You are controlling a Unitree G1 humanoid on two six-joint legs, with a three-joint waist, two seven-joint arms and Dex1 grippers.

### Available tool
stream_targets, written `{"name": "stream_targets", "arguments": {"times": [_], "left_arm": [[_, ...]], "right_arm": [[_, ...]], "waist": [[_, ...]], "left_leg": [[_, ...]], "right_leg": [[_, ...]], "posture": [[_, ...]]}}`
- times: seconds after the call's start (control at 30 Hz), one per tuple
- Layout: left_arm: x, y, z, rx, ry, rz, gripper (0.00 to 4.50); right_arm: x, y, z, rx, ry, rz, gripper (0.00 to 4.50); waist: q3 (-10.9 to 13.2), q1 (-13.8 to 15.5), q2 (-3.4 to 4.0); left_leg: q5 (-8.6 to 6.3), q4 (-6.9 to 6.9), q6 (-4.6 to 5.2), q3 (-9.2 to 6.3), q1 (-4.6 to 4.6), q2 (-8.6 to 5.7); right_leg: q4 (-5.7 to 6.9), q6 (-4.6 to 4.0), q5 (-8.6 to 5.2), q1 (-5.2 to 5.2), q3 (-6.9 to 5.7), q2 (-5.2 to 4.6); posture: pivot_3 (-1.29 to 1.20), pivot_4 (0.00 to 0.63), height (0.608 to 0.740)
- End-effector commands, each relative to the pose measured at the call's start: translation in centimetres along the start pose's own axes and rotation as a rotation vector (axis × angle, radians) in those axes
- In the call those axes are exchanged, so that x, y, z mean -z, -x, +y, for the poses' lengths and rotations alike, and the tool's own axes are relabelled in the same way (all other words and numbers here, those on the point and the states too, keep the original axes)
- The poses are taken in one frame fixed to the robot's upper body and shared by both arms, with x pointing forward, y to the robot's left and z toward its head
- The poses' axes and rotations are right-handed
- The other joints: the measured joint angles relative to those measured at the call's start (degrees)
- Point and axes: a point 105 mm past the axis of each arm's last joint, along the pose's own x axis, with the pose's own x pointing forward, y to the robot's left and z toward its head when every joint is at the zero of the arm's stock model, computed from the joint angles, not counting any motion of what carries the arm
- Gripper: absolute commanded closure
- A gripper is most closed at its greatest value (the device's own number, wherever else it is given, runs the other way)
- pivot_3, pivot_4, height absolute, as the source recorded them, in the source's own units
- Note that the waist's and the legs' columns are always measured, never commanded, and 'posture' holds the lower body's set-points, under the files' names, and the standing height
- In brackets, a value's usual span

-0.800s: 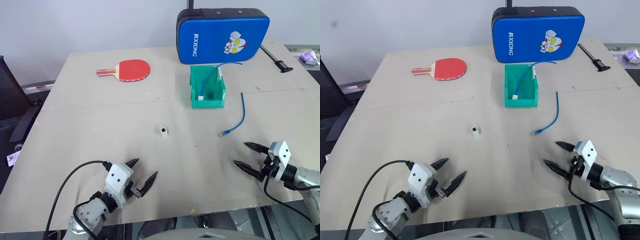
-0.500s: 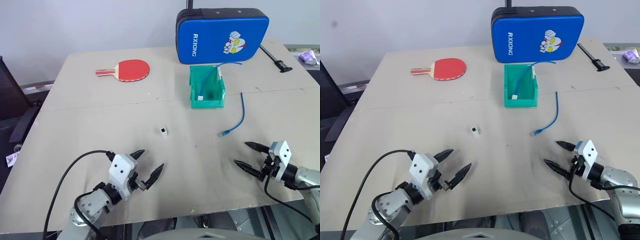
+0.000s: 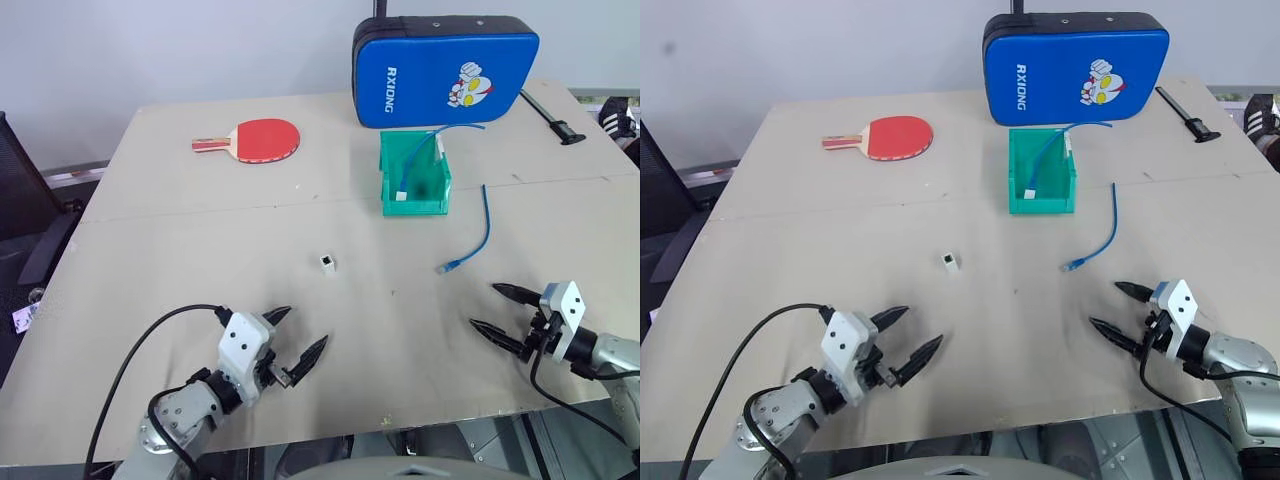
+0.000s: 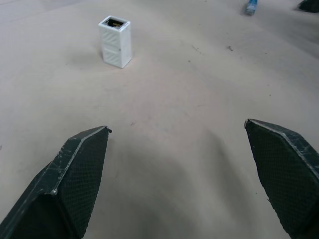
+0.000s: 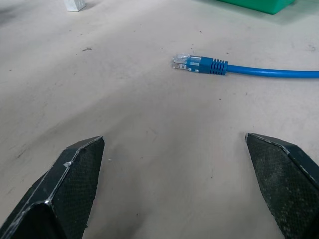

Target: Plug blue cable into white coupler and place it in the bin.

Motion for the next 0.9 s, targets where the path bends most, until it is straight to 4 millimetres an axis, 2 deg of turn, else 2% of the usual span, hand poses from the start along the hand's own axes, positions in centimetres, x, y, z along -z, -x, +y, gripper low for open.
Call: {"name": "stream_targets", "arguments": {"times": [0.03,0.13,0.23,0.37,0.5,0.6,0.67,0.8,0.9], "left_arm": [[-1.3,-0.3,0.0,0.042,-0.026,-0.042,0.01],[-2.0,-0.4,-0.1,0.096,-0.053,-0.044,0.01],[-3.3,0.1,-0.7,0.251,-0.106,-0.032,0.01],[-7.4,1.0,-0.2,0.435,-0.13,-0.08,0.01],[-10.8,1.9,0.5,0.567,-0.192,-0.081,0.01],[-11.8,2.5,0.7,0.637,-0.229,-0.038,0.01],[-12.2,2.6,1.3,0.653,-0.262,-0.001,0.01],[-12.2,2.6,2.4,0.649,-0.297,0.035,0.01],[-12.1,2.5,2.5,0.657,-0.308,0.037,0.01]], "right_arm": [[-1.4,0.4,-0.7,0.012,0.045,-0.032,0.0],[-1.5,0.5,-0.8,0.014,0.049,-0.031,0.0],[-1.5,0.5,-0.8,0.018,0.051,-0.029,0.0],[-1.8,0.2,-0.9,0.003,0.07,-0.028,0.0],[-3.5,-1.2,-1.4,-0.036,0.117,-0.026,0.0],[-4.7,-2.3,-1.8,-0.082,0.168,0.002,0.0],[-5.2,-3.4,-2.4,-0.123,0.235,0.079,0.0],[-6.5,-5.4,-3.8,-0.187,0.308,0.208,0.0],[-7.4,-6.6,-4.0,-0.294,0.343,0.289,0.0]], "waist": [[0.0,0.0,0.0],[0.0,0.0,0.0],[0.0,-0.1,0.01],[0.0,0.0,0.03],[0.0,-0.8,0.05],[0.1,-1.6,0.05],[0.1,-2.0,0.06],[0.1,-2.9,0.07],[0.1,-3.0,0.03]], "left_leg": [[0.0,0.0,0.0,0.0,0.0,0.0],[0.0,0.0,0.0,0.0,0.01,0.0],[0.0,0.0,0.0,-0.01,0.01,0.0],[0.0,0.0,0.0,-0.03,-0.02,0.0],[0.0,0.06,0.0,0.02,0.04,-0.02],[0.0,0.04,0.0,0.02,0.01,-0.01],[0.0,0.02,0.0,0.02,-0.03,-0.01],[0.01,0.0,0.0,0.08,-0.09,-0.01],[0.01,0.02,0.0,0.06,-0.24,0.0]], "right_leg": [[0.0,0.0,0.0,0.0,0.0,0.0],[0.01,0.0,0.0,0.0,-0.01,0.0],[0.02,0.0,0.0,-0.01,-0.02,0.01],[0.05,-0.01,0.0,-0.05,-0.06,0.0],[0.12,-0.02,0.01,-0.04,-0.01,0.0],[0.1,-0.02,0.0,-0.1,0.0,0.01],[0.1,-0.02,0.0,-0.19,0.02,0.05],[0.1,-0.03,0.0,-0.28,-0.03,0.05],[0.07,-0.03,0.0,-0.38,0.01,0.04]], "posture": [[0.0,0.15,0.74],[0.0,0.15,0.74],[0.0,0.15,0.74],[0.0,0.15,0.74],[0.0,0.15,0.74],[0.0,0.15,0.74],[0.0,0.15,0.74],[0.0,0.15,0.74],[0.0,0.15,0.74]]}}
